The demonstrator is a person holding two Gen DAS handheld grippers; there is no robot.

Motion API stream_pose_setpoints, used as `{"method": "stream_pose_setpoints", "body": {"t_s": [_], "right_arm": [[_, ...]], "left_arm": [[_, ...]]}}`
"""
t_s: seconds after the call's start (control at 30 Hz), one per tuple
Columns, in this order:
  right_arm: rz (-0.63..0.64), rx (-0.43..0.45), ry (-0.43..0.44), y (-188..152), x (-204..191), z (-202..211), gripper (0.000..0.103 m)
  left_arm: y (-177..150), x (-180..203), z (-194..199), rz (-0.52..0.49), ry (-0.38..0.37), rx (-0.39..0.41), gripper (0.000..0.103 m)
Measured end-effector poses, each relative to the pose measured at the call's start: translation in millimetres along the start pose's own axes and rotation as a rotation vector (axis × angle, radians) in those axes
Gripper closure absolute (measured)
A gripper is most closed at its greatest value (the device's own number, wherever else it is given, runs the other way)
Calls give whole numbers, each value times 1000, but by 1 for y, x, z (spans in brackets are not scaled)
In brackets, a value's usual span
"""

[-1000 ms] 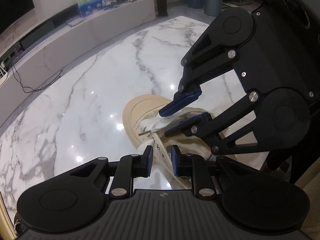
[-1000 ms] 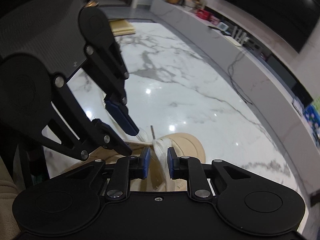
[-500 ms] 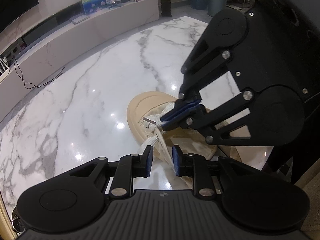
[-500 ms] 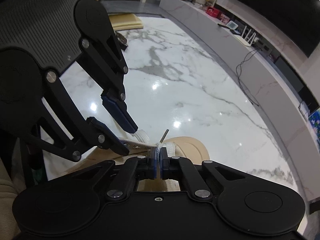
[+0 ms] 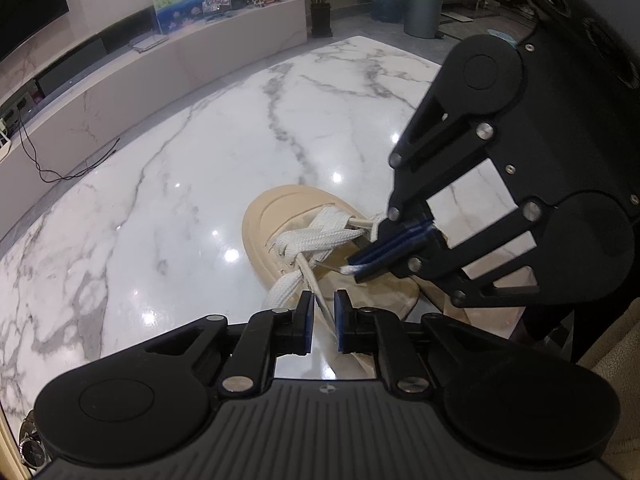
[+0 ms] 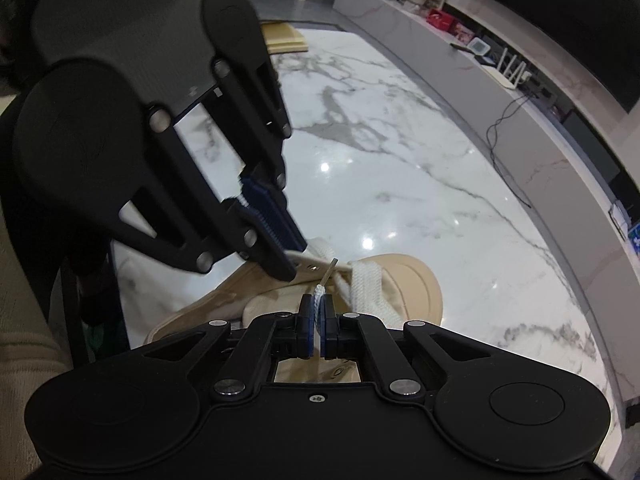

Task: Lace up shoes with both hands
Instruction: 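Push the lace tip into the next eyelet with the right gripper while the left gripper holds the lace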

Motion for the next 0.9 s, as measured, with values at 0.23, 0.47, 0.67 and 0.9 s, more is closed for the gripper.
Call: {"method": "stream_pose_setpoints", "body": {"t_s": [0.23, 0.47, 0.67, 0.9], "right_arm": [[87, -50, 32, -1, -6, -13, 102], [104, -68, 44, -2, -6, -22, 102], [106, -72, 48, -1, -9, -24, 102], [78, -66, 25, -1, -4, -21, 102]], "left_arm": [[0, 1, 1, -14, 12, -6, 93], [-1, 0, 3, -11, 10, -4, 93], [-1, 0, 4, -12, 10, -1, 93], [0, 1, 4, -15, 12, -1, 92]]}}
Point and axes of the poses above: each gripper's, at about its wrist camera, not at the fingertips, and z roughly against the way its jaws point, x to its right, y to its top, the point moved 9 cm from there along -z, roughly the way its jaws point, and after that the axes turned 9 degrees about x, right-handed, at the moved point
